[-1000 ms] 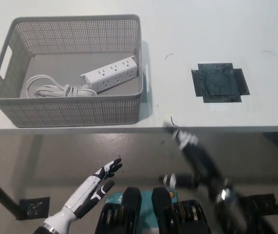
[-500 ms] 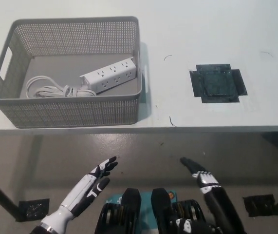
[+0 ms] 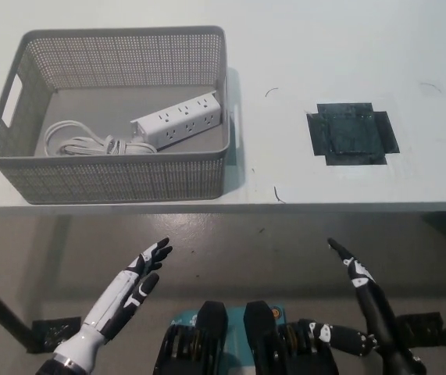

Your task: Use the right hand to pick up a power strip and put it into a container on the left side

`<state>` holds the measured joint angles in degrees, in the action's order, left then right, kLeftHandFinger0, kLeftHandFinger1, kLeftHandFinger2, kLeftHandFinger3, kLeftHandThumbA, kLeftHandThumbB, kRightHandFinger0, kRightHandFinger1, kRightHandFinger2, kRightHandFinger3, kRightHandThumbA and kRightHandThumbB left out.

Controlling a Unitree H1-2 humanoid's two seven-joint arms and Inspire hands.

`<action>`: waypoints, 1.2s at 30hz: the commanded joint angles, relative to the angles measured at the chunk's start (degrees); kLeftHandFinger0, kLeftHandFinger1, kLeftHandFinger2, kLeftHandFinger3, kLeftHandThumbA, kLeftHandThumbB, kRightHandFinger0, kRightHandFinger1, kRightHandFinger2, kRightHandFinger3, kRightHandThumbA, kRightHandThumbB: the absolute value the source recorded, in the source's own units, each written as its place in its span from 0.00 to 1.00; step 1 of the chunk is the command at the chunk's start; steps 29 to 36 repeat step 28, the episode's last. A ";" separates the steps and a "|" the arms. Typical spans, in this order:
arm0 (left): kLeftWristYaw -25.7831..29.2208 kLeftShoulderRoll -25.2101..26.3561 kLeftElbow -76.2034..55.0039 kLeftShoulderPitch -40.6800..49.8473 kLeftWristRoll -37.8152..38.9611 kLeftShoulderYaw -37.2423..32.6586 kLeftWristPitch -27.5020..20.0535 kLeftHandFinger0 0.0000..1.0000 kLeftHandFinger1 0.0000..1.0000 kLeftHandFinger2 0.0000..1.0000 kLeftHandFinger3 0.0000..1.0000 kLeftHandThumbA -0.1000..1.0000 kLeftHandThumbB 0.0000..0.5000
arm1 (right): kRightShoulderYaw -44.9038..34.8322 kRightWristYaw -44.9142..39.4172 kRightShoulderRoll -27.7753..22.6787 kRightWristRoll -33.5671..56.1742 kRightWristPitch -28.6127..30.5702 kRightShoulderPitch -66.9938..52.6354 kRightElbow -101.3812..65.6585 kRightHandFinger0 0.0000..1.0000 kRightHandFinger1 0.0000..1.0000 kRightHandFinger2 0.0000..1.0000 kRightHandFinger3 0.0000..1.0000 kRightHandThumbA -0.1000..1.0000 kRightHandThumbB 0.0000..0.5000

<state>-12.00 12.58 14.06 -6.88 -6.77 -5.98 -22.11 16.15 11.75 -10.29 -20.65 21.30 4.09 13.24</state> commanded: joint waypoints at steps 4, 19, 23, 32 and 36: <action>1.58 0.22 -0.41 -0.83 -0.77 0.60 -3.11 1.00 1.00 1.00 1.00 1.00 0.65 | -0.63 -3.82 0.62 2.78 1.42 0.19 -2.61 1.00 1.00 1.00 1.00 1.00 0.49; 1.47 0.38 0.11 -0.96 -1.72 0.35 -3.91 1.00 1.00 1.00 1.00 1.00 0.59 | -0.81 -6.30 0.73 2.75 0.93 -0.26 -3.31 1.00 1.00 1.00 1.00 1.00 0.41; 1.63 0.28 0.03 -1.07 -2.09 0.37 -3.70 1.00 1.00 1.00 1.00 1.00 0.60 | -0.96 -6.61 0.62 2.57 1.18 0.24 -3.19 1.00 1.00 1.00 1.00 1.00 0.40; 1.46 0.25 0.13 -0.97 -1.70 0.45 -4.13 1.00 1.00 1.00 1.00 1.00 0.57 | -1.10 -6.86 0.76 2.33 0.70 0.24 -3.30 1.00 1.00 1.00 1.00 1.00 0.41; 1.46 0.25 0.13 -0.97 -1.70 0.45 -4.13 1.00 1.00 1.00 1.00 1.00 0.57 | -1.10 -6.86 0.76 2.33 0.70 0.24 -3.30 1.00 1.00 1.00 1.00 1.00 0.41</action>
